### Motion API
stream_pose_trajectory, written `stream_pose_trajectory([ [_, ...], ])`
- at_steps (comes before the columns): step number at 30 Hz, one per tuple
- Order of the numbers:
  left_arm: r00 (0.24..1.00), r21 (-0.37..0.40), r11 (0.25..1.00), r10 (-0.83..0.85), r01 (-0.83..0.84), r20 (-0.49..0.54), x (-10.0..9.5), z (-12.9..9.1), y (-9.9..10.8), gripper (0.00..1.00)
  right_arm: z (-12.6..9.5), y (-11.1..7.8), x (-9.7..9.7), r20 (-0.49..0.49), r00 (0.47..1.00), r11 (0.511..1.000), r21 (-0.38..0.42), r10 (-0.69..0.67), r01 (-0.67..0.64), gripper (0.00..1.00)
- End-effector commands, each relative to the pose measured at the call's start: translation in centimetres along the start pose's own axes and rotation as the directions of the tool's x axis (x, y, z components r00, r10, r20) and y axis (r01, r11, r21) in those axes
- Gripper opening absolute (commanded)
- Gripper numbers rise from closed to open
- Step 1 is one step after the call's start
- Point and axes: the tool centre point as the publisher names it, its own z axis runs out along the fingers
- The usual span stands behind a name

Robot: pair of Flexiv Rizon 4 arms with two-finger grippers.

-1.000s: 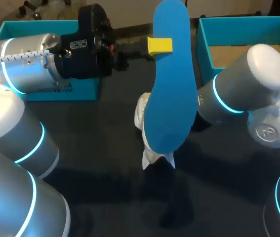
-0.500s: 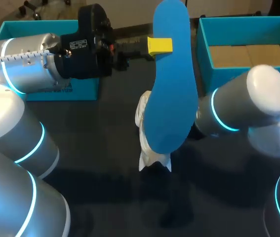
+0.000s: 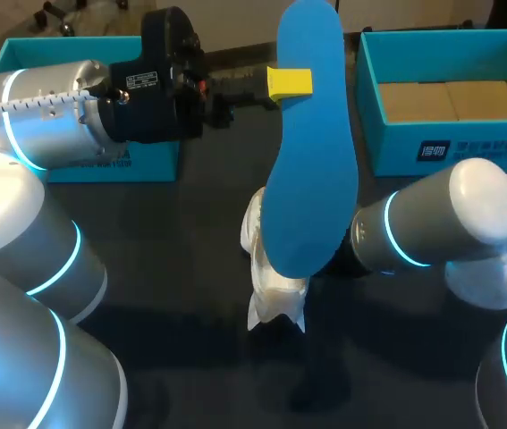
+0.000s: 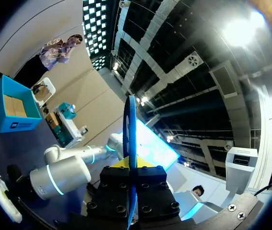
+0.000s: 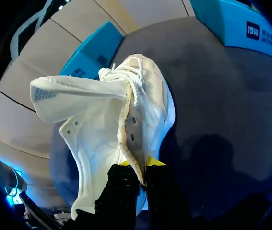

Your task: Take the shoe out of the shoebox, open the shoe tongue, remove and reinsert the insole, then place the shoe into the shoebox

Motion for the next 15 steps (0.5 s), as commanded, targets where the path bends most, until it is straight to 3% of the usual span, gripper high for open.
stream_pose_trajectory([
  [1,1.000,0.016,1.000,0.001,-0.001,0.004,0.5,0.4,0.5,0.00,0.9,-0.1,-0.3,-0.022,1.000,1.000,0.010,-0.001,0.001,0.00],
  [12,1.000,0.016,1.000,0.001,-0.001,0.004,0.5,0.4,0.5,0.00,0.1,-0.3,-1.3,-0.002,1.000,1.000,0.015,0.010,-0.010,0.00],
  [13,1.000,0.016,1.000,0.001,-0.001,0.004,0.5,0.4,0.5,0.00,0.1,-0.3,-1.2,-0.005,1.000,1.000,0.017,0.012,-0.012,0.38],
  [14,1.000,0.016,1.000,0.001,-0.001,0.004,0.5,0.4,0.5,0.00,-0.1,-0.2,-1.1,-0.005,1.000,1.000,0.014,0.015,-0.015,1.00],
  [15,1.000,0.016,1.000,0.001,-0.001,0.004,0.5,0.4,0.5,0.00,-0.3,-0.2,-0.9,-0.010,1.000,1.000,0.013,0.017,-0.017,1.00],
])
